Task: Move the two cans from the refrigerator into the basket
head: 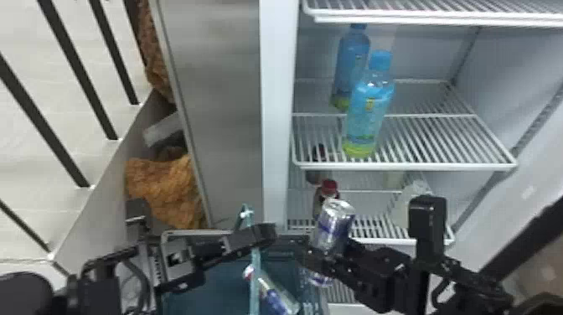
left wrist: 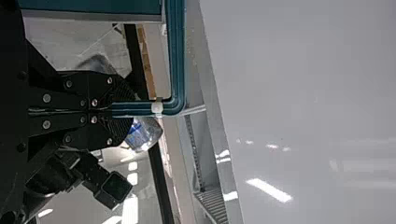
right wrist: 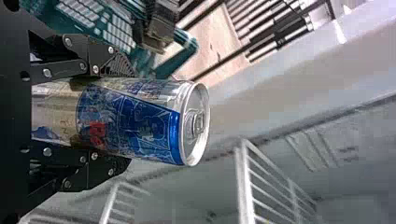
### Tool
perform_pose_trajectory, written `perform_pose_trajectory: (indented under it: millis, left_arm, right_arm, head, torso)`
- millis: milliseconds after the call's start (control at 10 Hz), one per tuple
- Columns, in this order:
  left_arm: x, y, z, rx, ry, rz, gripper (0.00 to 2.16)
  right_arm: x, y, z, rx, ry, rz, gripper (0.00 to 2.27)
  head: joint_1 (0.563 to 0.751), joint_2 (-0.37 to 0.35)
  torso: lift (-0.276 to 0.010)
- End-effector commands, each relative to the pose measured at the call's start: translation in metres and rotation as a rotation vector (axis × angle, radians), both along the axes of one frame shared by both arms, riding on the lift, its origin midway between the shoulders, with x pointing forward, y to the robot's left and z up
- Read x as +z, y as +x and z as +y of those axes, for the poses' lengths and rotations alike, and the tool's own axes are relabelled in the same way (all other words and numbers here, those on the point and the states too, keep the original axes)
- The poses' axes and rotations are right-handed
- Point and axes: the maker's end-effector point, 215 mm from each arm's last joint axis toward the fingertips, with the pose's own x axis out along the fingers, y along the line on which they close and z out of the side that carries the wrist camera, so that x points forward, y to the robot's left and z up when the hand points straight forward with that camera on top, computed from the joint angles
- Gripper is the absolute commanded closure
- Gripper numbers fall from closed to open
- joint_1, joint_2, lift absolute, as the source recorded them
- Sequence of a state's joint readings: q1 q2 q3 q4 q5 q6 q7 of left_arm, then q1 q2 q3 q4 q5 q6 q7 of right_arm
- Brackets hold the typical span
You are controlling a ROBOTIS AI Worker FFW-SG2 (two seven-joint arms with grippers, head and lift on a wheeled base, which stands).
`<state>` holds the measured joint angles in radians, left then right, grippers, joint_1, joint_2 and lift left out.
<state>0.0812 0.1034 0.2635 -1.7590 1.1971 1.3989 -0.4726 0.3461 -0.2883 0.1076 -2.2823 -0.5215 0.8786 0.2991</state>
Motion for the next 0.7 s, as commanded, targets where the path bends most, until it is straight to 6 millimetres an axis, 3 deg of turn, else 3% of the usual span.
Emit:
perform_pose_trajectory:
  millis: [0, 300, 500, 600]
  left_arm:
    - [0.001, 0.000, 0.000, 0.000, 0.001, -0.002, 1.20]
    - [0.001, 0.001, 0.000, 0.001, -0.001, -0.004, 1.20]
    - [0.001, 0.001, 0.000, 0.001, -0.001, -0.004, 1.20]
    - [0.001, 0.001, 0.000, 0.001, -0.001, -0.004, 1.20]
  right_arm:
    - [-0.017, 0.000, 0.018, 0.043, 0.013, 0.034, 1.27]
    - [-0.032, 0.005, 0.048, 0.101, 0.072, 0.042, 1.23]
    - [-0.037, 0.013, 0.057, 0.123, 0.124, 0.048, 0.64]
    - [-0.034, 0.013, 0.063, 0.135, 0.150, 0.044, 0.47]
  head:
    - [0.695, 0.002]
    - [0.695, 0.058]
    - [0.695, 0.076]
    - [0.695, 0.084]
  torso:
    - [-0.035]
    - [-0.035]
    - [-0.035]
    - [-0.035]
